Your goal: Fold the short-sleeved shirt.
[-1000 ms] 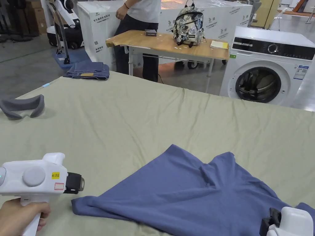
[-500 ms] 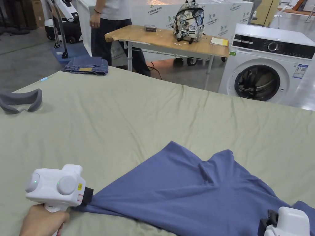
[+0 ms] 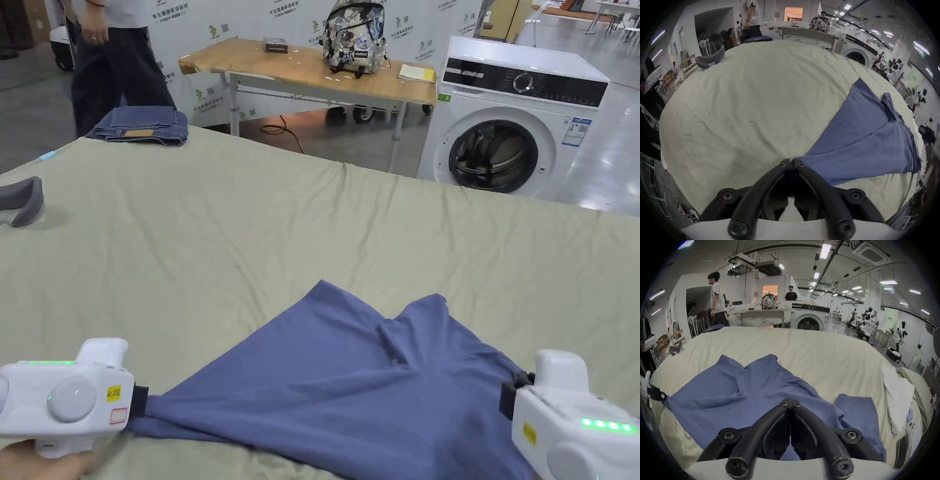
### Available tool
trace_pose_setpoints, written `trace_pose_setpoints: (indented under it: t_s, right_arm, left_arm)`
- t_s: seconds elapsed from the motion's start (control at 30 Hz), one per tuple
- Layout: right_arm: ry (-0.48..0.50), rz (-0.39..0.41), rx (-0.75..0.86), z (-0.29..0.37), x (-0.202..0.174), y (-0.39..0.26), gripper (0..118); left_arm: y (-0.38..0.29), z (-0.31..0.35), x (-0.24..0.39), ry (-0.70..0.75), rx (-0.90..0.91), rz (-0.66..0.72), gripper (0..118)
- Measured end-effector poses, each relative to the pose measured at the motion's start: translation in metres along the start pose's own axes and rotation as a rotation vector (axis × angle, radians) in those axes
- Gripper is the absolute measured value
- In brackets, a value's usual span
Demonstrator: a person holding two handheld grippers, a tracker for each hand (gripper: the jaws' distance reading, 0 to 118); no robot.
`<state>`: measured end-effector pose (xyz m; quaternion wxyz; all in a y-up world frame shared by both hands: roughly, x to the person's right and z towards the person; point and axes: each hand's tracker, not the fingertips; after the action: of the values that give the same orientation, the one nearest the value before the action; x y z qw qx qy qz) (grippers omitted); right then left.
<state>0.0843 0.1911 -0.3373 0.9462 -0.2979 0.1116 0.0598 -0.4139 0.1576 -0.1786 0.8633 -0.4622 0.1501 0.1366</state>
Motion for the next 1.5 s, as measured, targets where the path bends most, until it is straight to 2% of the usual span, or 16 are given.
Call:
trace_pose_setpoints:
  t_s: [0.1,0.13,0.2,0.27,0.43,0.5,0.6,0.67,0.7,0.73,0.77,0.8,0.9,1.0,1.2,1.5]
  right_arm:
    - [0.028,0.016,-0.08,-0.042,0.011,0.032,1]
    - [0.02,0.022,-0.103,-0.06,0.016,0.042,11]
    - [0.064,0.038,-0.181,-0.09,0.024,0.059,52]
    - [0.069,0.057,-0.236,-0.118,0.028,0.068,70]
    - [0.083,0.047,-0.366,-0.174,0.037,0.076,71]
    - [0.102,0.034,-0.415,-0.19,0.036,0.074,71]
    - [0.113,0.068,-0.5,-0.208,0.031,0.064,70]
    - [0.098,0.076,-0.47,-0.204,0.026,0.064,62]
    - [0.093,0.074,-0.474,-0.202,0.027,0.065,47]
    - [0.084,0.061,-0.473,-0.199,0.026,0.066,20]
    - [0.074,0.056,-0.463,-0.196,0.025,0.068,0]
    - [0.052,0.089,-0.446,-0.181,0.017,0.07,0]
    - [0.064,0.085,-0.454,-0.162,0.014,0.068,0]
    - [0.062,0.021,-0.393,-0.142,0.019,0.07,0]
    - [0.049,-0.012,-0.21,-0.103,0.038,0.085,0]
    - [-0.083,-0.017,0.075,-0.009,0.076,0.121,0]
  left_arm:
    - [0.0,-0.002,-0.006,-0.006,0.01,0.006,0]
    - [-0.001,-0.003,-0.006,-0.009,0.01,0.006,0]
    - [-0.001,-0.006,-0.009,-0.007,0.007,0.005,0]
    - [0.0,-0.008,-0.012,-0.01,0.004,0.014,0]
    - [0.001,-0.01,-0.009,0.004,-0.005,0.005,0]
    - [0.002,-0.012,-0.009,0.005,-0.007,0.007,0]
    - [0.002,-0.01,-0.007,0.01,-0.007,0.014,0]
    - [0.002,-0.009,-0.005,0.014,-0.008,0.01,0]
    - [0.002,-0.009,-0.004,0.021,-0.009,0.002,0]
    - [0.001,-0.007,0.0,0.026,-0.008,-0.006,0]
    - [0.001,-0.007,0.002,0.029,-0.007,-0.01,0]
    - [0.001,-0.008,0.004,0.031,-0.008,-0.013,0]
    - [0.001,-0.006,0.01,0.023,-0.005,-0.018,0]
    - [0.002,0.0,0.015,0.02,0.013,-0.029,0]
    - [0.015,0.018,0.016,-0.002,0.073,-0.037,0]
    - [0.07,0.073,0.038,-0.09,0.243,-0.069,0]
